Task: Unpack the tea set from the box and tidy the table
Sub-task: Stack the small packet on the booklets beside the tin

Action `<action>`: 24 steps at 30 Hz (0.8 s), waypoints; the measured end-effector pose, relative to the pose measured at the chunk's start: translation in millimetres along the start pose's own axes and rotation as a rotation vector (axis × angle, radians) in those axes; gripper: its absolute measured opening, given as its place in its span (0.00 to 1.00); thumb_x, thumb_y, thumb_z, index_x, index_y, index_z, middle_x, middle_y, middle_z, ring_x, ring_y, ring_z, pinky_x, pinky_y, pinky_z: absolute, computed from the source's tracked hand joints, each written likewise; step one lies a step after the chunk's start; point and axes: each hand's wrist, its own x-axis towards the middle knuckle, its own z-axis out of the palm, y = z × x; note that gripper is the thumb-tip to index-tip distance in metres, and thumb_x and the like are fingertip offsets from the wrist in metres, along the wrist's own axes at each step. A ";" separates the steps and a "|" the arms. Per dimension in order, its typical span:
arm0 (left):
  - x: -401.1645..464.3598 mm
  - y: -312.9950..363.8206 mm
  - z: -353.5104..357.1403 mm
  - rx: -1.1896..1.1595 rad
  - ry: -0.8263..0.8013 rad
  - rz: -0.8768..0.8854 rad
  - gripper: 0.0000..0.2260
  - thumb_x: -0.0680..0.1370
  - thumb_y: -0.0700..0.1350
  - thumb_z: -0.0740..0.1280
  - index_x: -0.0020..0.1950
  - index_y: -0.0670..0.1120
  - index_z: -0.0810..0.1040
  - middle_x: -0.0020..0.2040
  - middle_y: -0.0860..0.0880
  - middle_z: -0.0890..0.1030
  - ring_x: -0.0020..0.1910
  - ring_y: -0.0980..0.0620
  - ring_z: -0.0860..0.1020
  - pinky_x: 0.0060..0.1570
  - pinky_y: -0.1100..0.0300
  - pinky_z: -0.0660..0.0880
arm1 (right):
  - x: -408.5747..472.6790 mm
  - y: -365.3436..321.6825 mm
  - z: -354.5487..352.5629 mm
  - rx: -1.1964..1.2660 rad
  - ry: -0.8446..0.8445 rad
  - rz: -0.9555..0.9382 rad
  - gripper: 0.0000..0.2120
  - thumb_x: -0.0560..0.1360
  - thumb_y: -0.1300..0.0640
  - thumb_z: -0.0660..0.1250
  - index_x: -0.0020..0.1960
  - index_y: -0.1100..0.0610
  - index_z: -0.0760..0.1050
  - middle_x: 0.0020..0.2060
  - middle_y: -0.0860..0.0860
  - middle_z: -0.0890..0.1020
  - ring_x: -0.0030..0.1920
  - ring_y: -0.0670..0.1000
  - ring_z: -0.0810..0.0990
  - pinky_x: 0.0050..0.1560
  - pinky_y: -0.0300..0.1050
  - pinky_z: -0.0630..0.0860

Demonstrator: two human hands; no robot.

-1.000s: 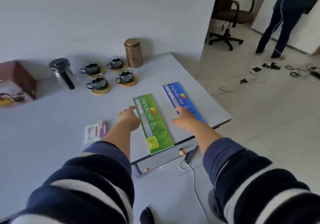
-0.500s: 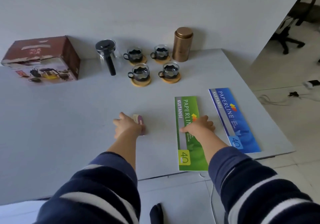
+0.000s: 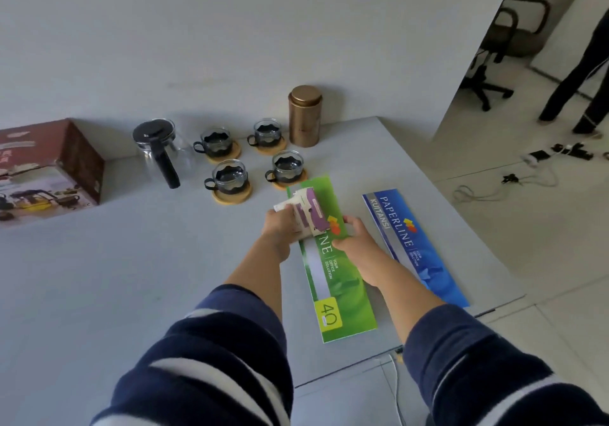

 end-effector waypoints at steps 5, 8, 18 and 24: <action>3.3 10.1 40.6 0.045 -0.022 0.023 0.05 0.81 0.47 0.58 0.55 0.48 0.64 0.46 0.47 0.75 0.43 0.46 0.76 0.43 0.54 0.75 | 14.0 -18.2 -25.1 0.105 0.018 -0.070 0.20 0.77 0.64 0.61 0.66 0.49 0.69 0.55 0.55 0.78 0.55 0.56 0.77 0.55 0.50 0.73; 12.5 18.3 63.6 0.071 -0.033 0.043 0.04 0.81 0.47 0.58 0.51 0.48 0.67 0.43 0.47 0.76 0.44 0.46 0.77 0.51 0.48 0.77 | 35.9 -26.9 -50.0 -0.049 0.178 -0.106 0.15 0.78 0.59 0.60 0.63 0.51 0.74 0.53 0.54 0.80 0.50 0.53 0.77 0.48 0.45 0.74; 67.7 17.0 112.1 0.224 -0.073 -0.043 0.14 0.81 0.50 0.59 0.62 0.42 0.71 0.56 0.42 0.81 0.54 0.41 0.81 0.60 0.41 0.76 | 92.5 -4.8 -122.2 -0.648 0.363 0.363 0.48 0.61 0.47 0.80 0.70 0.61 0.58 0.66 0.59 0.69 0.66 0.60 0.70 0.64 0.53 0.71; 82.1 41.4 143.3 0.168 -0.081 -0.100 0.09 0.83 0.42 0.54 0.50 0.43 0.73 0.41 0.45 0.80 0.37 0.48 0.79 0.46 0.51 0.77 | 129.5 -22.4 -133.2 -0.586 0.248 0.283 0.33 0.71 0.60 0.72 0.71 0.59 0.59 0.65 0.59 0.68 0.60 0.58 0.74 0.50 0.46 0.73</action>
